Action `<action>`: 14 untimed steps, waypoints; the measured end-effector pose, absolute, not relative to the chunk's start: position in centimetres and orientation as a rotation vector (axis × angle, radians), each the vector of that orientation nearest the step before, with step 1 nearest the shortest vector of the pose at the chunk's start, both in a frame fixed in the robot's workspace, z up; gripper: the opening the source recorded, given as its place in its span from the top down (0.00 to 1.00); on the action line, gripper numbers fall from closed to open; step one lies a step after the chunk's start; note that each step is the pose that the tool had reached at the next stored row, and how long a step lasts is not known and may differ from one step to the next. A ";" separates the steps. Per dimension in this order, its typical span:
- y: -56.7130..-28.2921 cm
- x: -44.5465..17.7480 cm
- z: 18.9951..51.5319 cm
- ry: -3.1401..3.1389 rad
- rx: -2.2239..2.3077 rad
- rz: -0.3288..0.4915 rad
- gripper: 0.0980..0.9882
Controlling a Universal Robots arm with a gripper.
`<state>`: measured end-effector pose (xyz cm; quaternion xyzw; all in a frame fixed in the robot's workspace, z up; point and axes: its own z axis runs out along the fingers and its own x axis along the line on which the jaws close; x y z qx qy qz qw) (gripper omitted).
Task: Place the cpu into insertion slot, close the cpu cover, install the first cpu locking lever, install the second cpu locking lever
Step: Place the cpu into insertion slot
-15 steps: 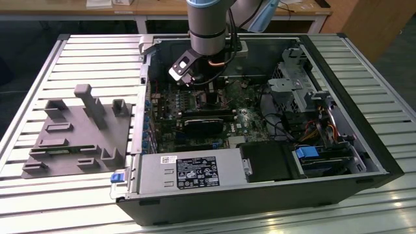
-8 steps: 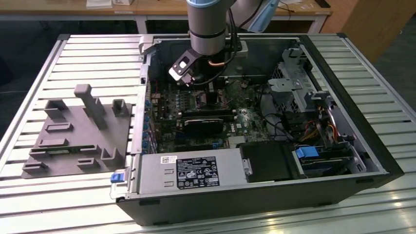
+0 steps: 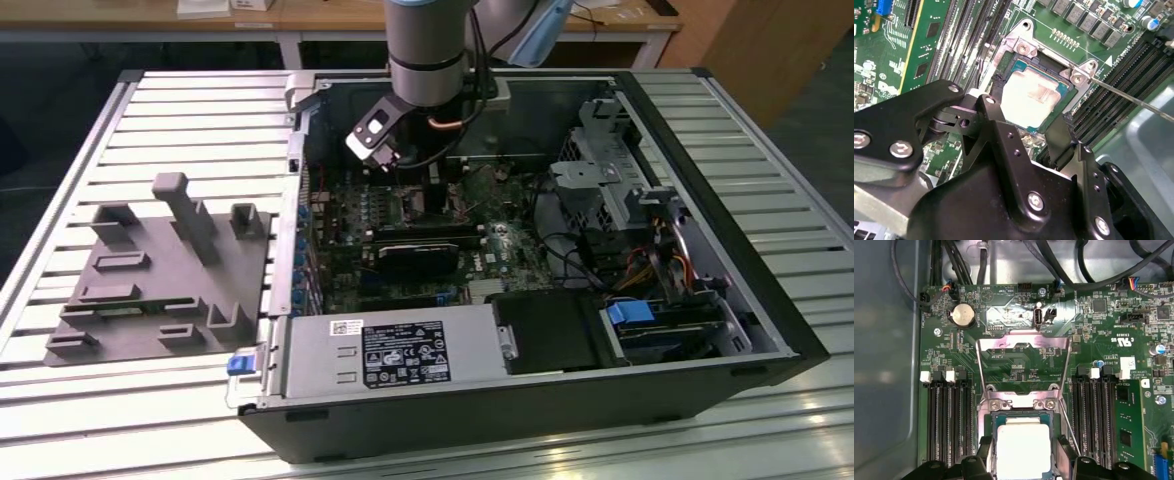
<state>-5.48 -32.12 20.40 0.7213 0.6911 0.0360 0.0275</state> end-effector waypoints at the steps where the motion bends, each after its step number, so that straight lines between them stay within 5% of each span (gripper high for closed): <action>1: -32.1 -5.5 20.5 2.134 2.227 0.111 0.43; 9: -32.1 -5.5 20.5 2.134 2.227 0.111 0.44; 14: -32.1 -5.5 20.5 2.134 2.227 0.111 0.71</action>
